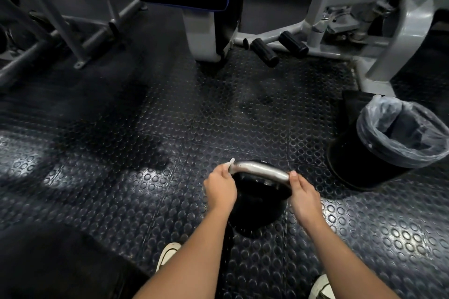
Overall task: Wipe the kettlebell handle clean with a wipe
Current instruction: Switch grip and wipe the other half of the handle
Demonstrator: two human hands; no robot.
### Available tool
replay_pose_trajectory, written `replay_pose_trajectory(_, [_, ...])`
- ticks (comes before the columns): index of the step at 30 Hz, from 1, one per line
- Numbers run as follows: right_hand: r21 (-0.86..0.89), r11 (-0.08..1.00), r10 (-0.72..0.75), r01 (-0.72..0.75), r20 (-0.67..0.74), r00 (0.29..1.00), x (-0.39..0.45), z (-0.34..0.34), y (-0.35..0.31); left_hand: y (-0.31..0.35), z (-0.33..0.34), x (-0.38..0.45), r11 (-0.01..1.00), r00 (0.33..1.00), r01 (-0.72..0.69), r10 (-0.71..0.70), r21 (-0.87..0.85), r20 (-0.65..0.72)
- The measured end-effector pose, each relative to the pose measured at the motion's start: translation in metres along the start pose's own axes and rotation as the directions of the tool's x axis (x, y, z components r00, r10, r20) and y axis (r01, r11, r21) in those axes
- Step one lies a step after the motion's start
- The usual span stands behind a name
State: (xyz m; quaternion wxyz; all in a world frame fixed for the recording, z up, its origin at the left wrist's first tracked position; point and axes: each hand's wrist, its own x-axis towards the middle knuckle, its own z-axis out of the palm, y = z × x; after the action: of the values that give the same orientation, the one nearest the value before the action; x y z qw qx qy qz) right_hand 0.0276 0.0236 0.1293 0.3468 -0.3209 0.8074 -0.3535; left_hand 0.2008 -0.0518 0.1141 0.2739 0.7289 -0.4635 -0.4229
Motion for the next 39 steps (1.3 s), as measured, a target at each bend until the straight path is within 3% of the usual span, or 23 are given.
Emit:
replay_pose_trajectory(3, [0.004,1.000,-0.005,0.005,-0.008,1.000,-0.001,0.001,0.001,-0.007,-0.001,-0.014,1.000,0.999,-0.015,0.014,-0.010,-0.035])
replay_pose_trajectory(7, [0.004,1.000,-0.006,0.006,-0.003,1.000,-0.002,0.001,-0.002,-0.006,0.005,-0.014,0.996,0.997,0.069,-0.071,-0.053,-0.023])
replay_pose_trajectory(12, [0.014,1.000,0.009,-0.009,-0.008,1.000,-0.004,0.000,-0.003,0.004,0.007,-0.034,0.997,0.998,0.004,-0.008,-0.077,-0.061])
replay_pose_trajectory(18, [0.021,1.000,0.003,-0.003,0.001,1.000,-0.005,-0.001,-0.006,0.005,0.012,-0.031,0.988,0.994,0.053,-0.066,-0.145,-0.085])
replay_pose_trajectory(22, [0.024,1.000,0.003,-0.004,0.003,1.000,-0.007,-0.001,-0.007,0.001,0.011,-0.039,0.995,0.994,-0.023,0.012,-0.099,-0.110])
replay_pose_trajectory(26, [0.036,0.999,0.000,0.000,0.001,1.000,-0.007,-0.001,-0.008,-0.002,0.013,-0.034,0.994,0.995,0.039,-0.048,-0.100,-0.090])
replay_pose_trajectory(32, [0.023,1.000,0.005,-0.005,0.004,1.000,-0.006,0.000,-0.006,0.009,0.016,-0.044,0.993,0.994,0.022,-0.035,-0.120,-0.104])
replay_pose_trajectory(39, [0.013,1.000,0.005,-0.005,0.016,1.000,-0.003,-0.001,-0.002,0.021,0.024,-0.040,0.917,0.945,0.242,-0.296,-0.317,-0.136])
